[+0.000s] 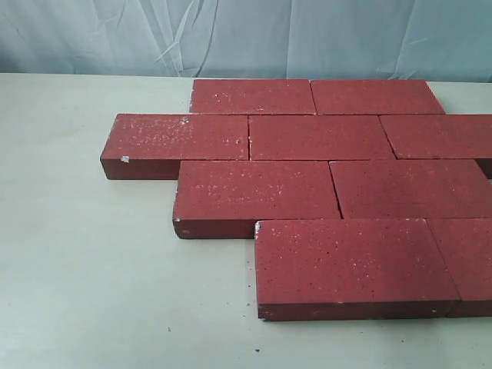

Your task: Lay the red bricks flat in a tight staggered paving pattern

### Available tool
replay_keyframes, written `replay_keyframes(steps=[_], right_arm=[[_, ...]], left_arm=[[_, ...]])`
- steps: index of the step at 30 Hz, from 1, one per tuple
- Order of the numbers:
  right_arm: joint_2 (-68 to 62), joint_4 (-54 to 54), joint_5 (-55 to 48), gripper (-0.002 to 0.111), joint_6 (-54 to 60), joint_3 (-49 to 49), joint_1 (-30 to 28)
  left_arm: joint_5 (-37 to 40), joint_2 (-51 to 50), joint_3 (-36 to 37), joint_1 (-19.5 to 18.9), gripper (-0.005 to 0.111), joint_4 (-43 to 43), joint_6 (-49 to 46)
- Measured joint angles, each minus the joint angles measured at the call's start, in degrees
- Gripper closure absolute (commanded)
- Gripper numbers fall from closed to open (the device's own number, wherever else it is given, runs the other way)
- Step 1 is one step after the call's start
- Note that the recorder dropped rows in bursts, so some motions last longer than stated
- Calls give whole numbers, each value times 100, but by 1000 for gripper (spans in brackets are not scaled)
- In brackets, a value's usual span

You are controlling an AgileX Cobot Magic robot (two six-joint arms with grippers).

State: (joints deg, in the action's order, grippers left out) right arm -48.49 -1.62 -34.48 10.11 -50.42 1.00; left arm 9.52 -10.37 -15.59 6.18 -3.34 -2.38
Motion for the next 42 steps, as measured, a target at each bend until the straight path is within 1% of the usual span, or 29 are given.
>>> replay_keyframes(steps=[6,10,15,21,28,34,42], right_arm=[[0,0,0,109,0,0,0],[0,0,0,109,0,0,0],[0,0,0,109,0,0,0],[0,0,0,109,0,0,0],[0,-11,0,109,0,0,0],[0,-22,0,109,0,0,0],[0,-22,0,109,-10,0,0]], left_arm=[[0,568,487,-12,107,-40,0],[-11,919,825,-249,107,-50,0],[-11,998,1172,-473,107,-50,24],[-23,1001,1485,-498,107,-50,155],[-59,1010,1530,-498,107,-50,192],[290,1010,1532,-498,107,-50,203],[342,1010,1532,-498,107,-13,238]])
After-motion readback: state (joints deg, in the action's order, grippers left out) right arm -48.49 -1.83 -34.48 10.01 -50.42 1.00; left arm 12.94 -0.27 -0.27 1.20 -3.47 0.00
